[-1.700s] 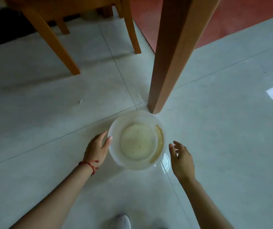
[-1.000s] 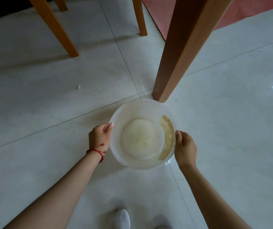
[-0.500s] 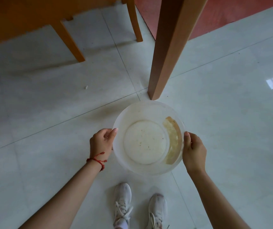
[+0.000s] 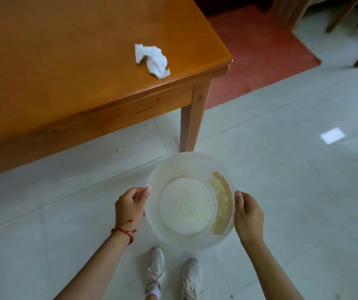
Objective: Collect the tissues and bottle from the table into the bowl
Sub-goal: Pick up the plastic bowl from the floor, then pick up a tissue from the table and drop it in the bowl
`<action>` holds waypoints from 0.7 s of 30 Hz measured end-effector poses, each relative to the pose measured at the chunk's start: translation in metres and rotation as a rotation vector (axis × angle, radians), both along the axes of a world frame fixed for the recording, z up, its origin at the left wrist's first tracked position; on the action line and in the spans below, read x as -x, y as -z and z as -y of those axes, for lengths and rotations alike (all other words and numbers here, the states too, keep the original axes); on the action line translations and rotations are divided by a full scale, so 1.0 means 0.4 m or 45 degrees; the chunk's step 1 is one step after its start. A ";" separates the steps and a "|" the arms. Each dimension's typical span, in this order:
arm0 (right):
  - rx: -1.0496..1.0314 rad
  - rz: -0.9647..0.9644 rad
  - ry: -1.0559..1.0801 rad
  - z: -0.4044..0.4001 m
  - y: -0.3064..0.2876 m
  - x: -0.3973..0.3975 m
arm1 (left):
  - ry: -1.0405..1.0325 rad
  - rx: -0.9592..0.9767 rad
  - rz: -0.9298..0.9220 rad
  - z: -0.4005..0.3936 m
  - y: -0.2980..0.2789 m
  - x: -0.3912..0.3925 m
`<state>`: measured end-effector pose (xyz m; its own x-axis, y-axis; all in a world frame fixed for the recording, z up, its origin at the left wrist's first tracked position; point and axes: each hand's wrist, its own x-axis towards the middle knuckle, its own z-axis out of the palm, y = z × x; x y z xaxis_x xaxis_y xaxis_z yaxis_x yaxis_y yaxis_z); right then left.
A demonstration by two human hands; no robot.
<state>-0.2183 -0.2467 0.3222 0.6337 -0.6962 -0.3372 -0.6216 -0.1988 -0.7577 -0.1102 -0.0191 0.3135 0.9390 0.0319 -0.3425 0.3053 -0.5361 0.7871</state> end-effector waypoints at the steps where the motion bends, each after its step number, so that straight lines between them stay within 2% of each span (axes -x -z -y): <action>1: -0.004 0.003 -0.007 0.001 -0.033 0.005 | -0.006 0.013 0.008 -0.002 -0.035 0.008; 10: -0.010 0.096 -0.048 -0.023 -0.314 0.046 | -0.070 0.087 0.101 -0.031 -0.318 0.076; 21: 0.095 0.162 -0.226 -0.034 -0.513 0.067 | -0.122 0.150 0.094 -0.077 -0.511 0.126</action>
